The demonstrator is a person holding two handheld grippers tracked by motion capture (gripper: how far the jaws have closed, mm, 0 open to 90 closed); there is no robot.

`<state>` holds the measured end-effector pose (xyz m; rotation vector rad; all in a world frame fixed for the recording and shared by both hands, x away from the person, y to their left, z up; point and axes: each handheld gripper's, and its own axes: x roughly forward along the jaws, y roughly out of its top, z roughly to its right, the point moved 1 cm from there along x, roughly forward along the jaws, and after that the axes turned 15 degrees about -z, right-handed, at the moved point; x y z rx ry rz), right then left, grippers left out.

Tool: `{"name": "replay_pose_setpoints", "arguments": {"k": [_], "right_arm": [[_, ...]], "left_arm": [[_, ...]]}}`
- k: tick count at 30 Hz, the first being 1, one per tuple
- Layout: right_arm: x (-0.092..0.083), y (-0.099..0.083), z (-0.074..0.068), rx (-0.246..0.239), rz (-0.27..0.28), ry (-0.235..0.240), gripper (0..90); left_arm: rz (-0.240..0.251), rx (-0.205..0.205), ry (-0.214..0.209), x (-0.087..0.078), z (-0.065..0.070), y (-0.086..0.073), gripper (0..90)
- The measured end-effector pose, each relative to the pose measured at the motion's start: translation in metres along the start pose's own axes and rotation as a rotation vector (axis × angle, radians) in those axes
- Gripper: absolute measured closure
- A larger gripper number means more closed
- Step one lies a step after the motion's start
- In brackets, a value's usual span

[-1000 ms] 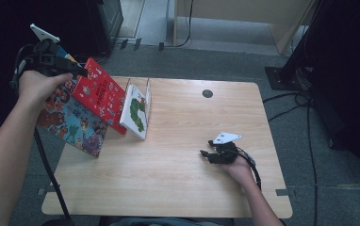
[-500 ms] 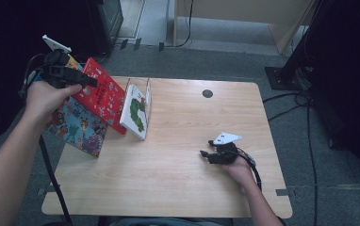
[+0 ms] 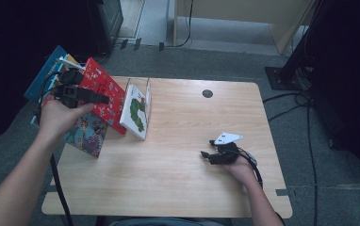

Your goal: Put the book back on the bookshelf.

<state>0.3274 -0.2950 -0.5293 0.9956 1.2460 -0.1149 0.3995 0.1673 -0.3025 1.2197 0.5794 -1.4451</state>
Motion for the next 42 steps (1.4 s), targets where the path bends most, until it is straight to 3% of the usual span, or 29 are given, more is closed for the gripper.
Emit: {"name": "replay_pose_setpoints", "arguments": {"k": [11, 22, 27, 30, 42], "right_arm": [[0.001, 0.001, 0.001, -0.006, -0.001, 0.007, 33.3], [0.001, 0.001, 0.0, -0.006, -0.005, 0.009, 32.7], [0.001, 0.001, 0.0, -0.006, -0.004, 0.01, 32.6], [0.001, 0.001, 0.0, -0.006, -0.004, 0.01, 32.6], [0.001, 0.001, 0.0, -0.004, -0.005, 0.009, 32.2]], "left_arm": [[0.001, 0.036, -0.022, 0.028, 0.014, -0.035, 43.9], [-0.034, 0.08, -0.025, 0.072, 0.019, -0.071, 43.6], [-0.05, 0.097, -0.035, 0.094, 0.022, -0.082, 43.2], [-0.05, 0.139, -0.035, 0.109, 0.024, -0.087, 42.9], [-0.071, 0.142, -0.034, 0.157, 0.016, -0.097, 41.9]]}}
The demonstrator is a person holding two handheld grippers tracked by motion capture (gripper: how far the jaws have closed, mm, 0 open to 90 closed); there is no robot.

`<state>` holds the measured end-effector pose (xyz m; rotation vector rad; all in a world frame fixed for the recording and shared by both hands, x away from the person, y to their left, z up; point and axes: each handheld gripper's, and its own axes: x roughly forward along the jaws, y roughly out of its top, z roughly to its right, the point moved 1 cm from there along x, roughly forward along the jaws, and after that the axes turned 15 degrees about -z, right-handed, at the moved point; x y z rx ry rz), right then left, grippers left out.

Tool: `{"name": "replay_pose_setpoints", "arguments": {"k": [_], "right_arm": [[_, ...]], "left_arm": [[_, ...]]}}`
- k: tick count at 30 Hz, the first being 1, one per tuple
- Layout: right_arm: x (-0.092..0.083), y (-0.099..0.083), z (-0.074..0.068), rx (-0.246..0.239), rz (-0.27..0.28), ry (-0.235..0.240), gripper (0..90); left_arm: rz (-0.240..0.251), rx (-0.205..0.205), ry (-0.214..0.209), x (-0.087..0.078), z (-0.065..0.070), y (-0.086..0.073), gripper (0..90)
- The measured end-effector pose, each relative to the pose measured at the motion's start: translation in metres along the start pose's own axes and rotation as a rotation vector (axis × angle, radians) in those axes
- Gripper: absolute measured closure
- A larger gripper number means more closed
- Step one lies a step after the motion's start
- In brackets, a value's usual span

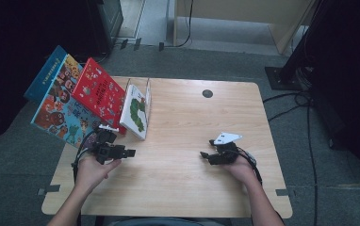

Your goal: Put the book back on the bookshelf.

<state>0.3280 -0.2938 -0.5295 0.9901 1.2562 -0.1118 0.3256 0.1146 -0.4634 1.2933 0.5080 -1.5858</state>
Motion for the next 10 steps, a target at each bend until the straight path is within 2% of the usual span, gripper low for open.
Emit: {"name": "replay_pose_setpoints", "arguments": {"k": [4, 10], "right_arm": [[0.0001, 0.0001, -0.0007, 0.002, -0.001, -0.001, 31.5], [0.0001, 0.0002, -0.0008, 0.001, -0.003, -0.001, 31.2]], "left_arm": [[-0.005, 0.005, -0.004, 0.0101, -0.0012, 0.0004, 41.4], [-0.004, 0.003, 0.009, 0.0122, -0.0065, -0.001, 40.7]]}}
